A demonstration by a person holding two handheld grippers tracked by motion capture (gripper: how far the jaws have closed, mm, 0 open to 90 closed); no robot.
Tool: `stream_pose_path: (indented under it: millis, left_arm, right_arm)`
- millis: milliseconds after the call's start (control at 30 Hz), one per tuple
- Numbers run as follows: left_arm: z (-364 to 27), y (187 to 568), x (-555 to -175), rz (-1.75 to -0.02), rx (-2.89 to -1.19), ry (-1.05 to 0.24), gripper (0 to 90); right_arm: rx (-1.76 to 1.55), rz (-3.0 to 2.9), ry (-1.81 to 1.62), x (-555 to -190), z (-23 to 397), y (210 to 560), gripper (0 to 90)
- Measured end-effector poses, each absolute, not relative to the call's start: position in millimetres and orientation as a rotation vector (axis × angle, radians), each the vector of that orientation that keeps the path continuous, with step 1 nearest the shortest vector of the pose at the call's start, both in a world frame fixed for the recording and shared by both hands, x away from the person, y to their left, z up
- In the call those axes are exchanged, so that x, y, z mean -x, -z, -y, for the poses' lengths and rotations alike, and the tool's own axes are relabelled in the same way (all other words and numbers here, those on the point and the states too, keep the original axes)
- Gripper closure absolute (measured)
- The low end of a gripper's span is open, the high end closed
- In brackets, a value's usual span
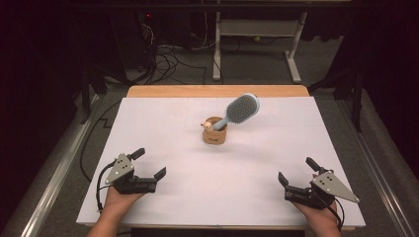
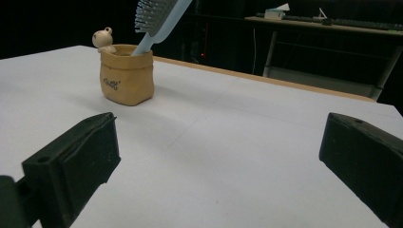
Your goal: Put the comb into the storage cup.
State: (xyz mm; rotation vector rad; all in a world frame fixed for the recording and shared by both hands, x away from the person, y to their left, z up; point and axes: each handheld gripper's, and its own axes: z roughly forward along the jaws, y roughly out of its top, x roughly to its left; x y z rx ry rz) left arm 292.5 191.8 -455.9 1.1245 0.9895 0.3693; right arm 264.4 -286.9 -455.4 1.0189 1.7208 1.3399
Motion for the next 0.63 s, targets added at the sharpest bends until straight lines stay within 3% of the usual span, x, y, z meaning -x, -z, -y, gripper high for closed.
stream_pose_path:
  millis: [633]
  left_arm:
    - [-193.9,456.1,-294.1,-0.994,-1.113,-0.371,0.3]
  right_arm:
    - [-1.037,-1.726,-1.338,-267.7,286.7,458.6,0.1]
